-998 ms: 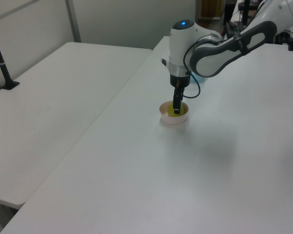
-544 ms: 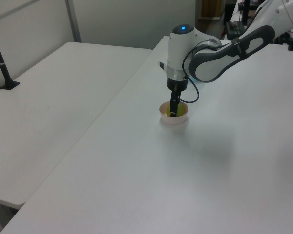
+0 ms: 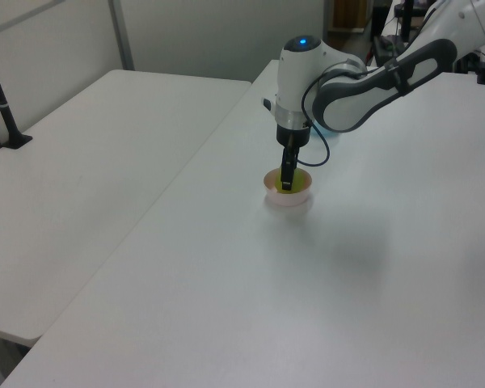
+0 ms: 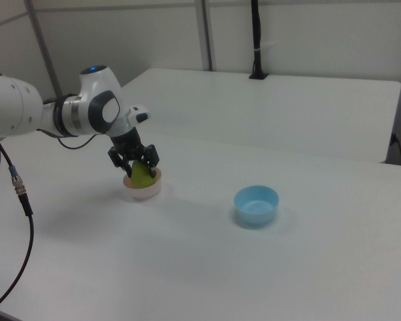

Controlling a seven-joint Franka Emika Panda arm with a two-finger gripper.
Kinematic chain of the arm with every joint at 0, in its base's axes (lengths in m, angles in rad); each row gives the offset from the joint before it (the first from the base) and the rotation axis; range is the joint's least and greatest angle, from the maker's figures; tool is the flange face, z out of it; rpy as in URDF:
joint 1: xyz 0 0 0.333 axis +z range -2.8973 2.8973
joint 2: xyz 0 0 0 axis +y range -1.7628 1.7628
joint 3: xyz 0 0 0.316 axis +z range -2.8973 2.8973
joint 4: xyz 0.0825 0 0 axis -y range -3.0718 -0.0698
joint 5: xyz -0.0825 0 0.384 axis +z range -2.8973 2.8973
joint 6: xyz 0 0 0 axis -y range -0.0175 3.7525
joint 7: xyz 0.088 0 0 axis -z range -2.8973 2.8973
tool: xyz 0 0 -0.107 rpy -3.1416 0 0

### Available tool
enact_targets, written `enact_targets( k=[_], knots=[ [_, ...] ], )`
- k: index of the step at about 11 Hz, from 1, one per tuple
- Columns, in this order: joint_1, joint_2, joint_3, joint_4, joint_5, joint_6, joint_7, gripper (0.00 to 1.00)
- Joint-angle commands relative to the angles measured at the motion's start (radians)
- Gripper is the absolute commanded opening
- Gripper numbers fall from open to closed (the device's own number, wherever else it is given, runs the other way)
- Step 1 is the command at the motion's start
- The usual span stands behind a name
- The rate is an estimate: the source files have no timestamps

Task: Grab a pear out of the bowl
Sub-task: 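Lift the pear out of the pink bowl and carry it sideways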

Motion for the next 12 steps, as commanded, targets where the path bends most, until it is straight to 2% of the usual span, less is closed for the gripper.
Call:
enact_targets(
  k=[1,3,7,9,12],
  knots=[
    [0.007,-0.101,-0.007,0.008,-0.002,-0.114,-0.01,0.51],
    [-0.019,-0.125,-0.01,0.043,0.0,-0.167,-0.012,0.51],
    [-0.155,-0.091,-0.011,0.048,0.0,-0.15,-0.105,0.51],
    [-0.19,-0.056,-0.013,0.04,-0.008,-0.034,-0.119,0.54],
    [-0.226,0.001,-0.014,0.043,-0.023,0.037,-0.122,0.56]
  ],
)
